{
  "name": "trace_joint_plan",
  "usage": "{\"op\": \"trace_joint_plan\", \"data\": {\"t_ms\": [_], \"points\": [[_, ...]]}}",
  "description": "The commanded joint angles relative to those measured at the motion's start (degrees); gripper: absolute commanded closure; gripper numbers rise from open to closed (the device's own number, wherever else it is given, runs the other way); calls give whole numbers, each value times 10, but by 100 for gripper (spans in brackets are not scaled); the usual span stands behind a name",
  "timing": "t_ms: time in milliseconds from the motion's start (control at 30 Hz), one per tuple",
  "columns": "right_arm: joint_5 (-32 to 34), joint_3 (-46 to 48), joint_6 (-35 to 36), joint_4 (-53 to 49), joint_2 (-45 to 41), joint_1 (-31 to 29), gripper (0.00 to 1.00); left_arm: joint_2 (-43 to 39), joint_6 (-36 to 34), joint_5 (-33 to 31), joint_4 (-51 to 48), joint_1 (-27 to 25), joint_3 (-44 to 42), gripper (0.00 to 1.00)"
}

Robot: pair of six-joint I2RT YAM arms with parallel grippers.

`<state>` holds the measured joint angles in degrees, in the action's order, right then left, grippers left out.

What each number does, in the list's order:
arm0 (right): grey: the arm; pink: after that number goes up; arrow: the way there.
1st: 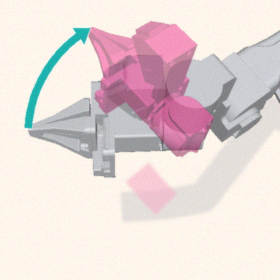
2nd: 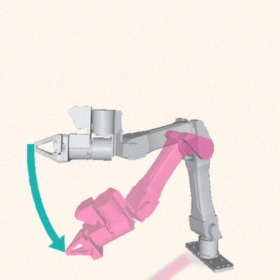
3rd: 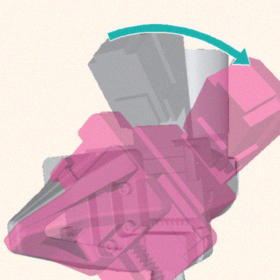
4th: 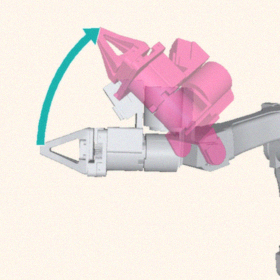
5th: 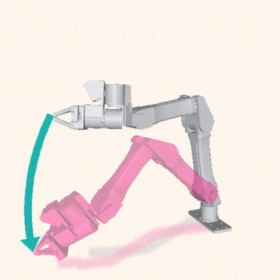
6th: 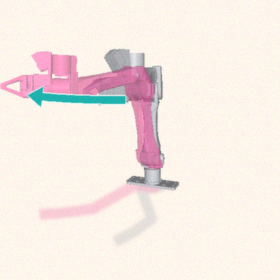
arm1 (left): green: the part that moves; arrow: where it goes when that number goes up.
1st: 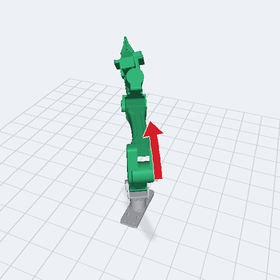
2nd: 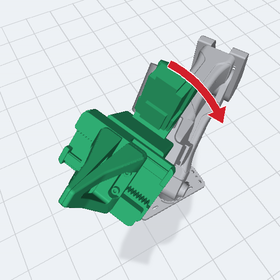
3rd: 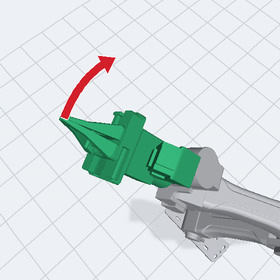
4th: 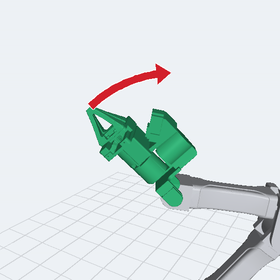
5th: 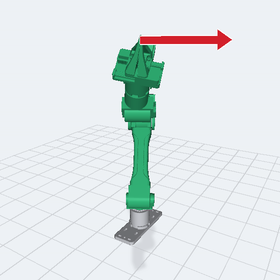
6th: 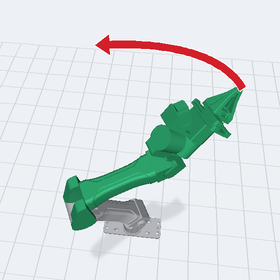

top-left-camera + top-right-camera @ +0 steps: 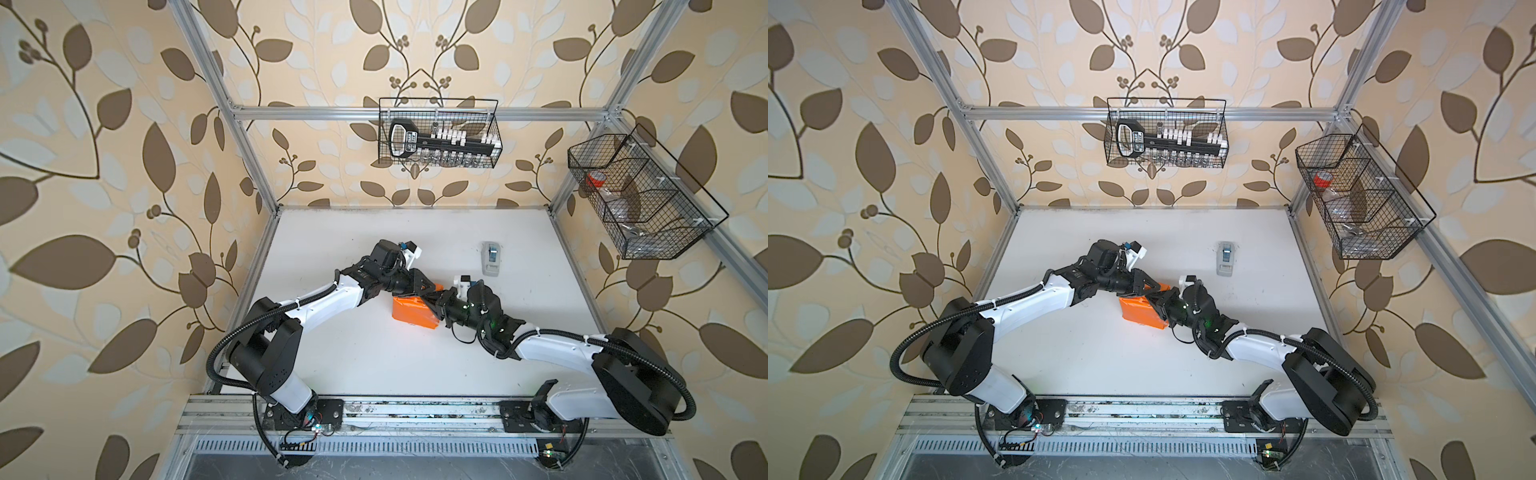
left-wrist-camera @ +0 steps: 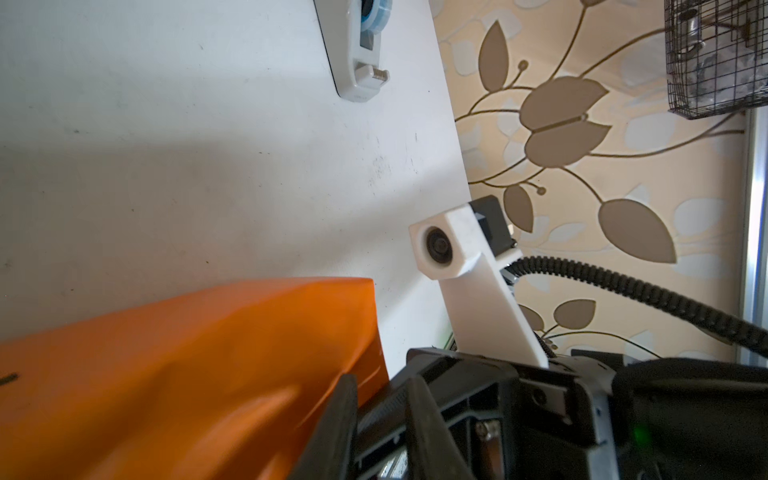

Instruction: Wrap the gift box in paper

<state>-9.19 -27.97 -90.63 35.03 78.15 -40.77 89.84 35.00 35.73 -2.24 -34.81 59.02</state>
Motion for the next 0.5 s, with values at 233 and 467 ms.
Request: {"op": "trace_joint_plan", "data": {"t_ms": [233,467], "points": [[8,13,-36,-76,12,-6,87,-69,-3,-9,-11,6,-14,72],[12,13,-40,-89,8,-7,86,-61,-3,-6,-10,7,-29,71]]}}
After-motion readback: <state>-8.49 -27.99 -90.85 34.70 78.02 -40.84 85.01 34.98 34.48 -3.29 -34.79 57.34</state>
